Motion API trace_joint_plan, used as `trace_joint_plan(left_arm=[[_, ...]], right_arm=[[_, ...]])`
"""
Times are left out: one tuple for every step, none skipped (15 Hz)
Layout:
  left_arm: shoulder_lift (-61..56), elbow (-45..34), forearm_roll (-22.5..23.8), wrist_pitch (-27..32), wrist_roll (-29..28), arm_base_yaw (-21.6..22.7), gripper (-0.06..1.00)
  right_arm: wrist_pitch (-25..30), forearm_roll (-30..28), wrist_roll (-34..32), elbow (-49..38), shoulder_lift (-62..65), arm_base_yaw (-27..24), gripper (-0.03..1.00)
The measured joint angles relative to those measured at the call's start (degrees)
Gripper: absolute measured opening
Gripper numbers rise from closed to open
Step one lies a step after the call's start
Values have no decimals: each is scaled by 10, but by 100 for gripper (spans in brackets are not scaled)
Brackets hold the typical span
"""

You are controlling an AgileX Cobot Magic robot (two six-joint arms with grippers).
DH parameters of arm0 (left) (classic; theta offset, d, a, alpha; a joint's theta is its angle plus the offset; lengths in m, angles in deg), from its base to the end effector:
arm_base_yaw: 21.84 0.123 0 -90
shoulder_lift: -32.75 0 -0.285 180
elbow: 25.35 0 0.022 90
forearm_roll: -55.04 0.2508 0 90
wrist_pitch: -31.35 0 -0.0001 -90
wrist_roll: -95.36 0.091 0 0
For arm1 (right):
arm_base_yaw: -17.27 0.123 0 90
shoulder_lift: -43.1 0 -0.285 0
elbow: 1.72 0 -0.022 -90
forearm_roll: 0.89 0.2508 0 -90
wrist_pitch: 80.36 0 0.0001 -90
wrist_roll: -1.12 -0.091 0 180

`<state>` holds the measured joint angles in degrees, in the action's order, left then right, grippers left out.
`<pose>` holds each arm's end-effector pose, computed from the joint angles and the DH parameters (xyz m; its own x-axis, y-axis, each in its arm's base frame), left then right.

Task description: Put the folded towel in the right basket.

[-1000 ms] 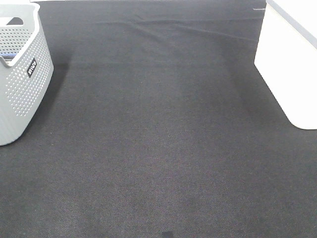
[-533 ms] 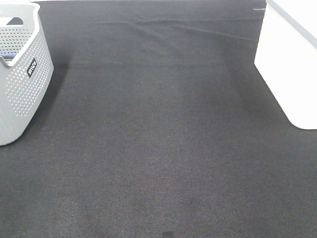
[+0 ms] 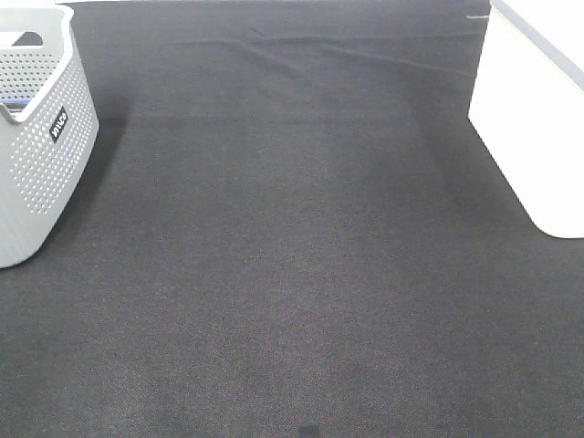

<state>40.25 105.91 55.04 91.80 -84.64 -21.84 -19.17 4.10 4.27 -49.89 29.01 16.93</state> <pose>-0.0050 0.0000 0.2769 -0.4492 0.0000 -0.8934 0.0000 1.0000 0.0000 0.0111 0.0069 0.2786 -0.5491 -0.0096 -0.8357 -0.0648 0.9974 0.0311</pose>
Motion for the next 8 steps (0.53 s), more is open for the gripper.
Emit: trace_joint_plan(left_arm=[[0,0,0,0,0,0,97],[0,0,0,0,0,0,97],[0,0,0,0,0,0,97],[0,0,0,0,0,0,97],[0,0,0,0,0,0,97],[0,0,0,0,0,0,97],[0,0,0,0,0,0,97],[0,0,0,0,0,0,97]], right_arm=[[0,1,0,0,0,0,67],[0,1,0,0,2,0,67],[0,1,0,0,10,0,67],[0,1,0,0,26,0,67],[-1,1,0,0,47,0,67],[-1,1,0,0,47,0,67],[-1,2,0,0,61,0,67],[-1,2,0,-1,66,0,67]])
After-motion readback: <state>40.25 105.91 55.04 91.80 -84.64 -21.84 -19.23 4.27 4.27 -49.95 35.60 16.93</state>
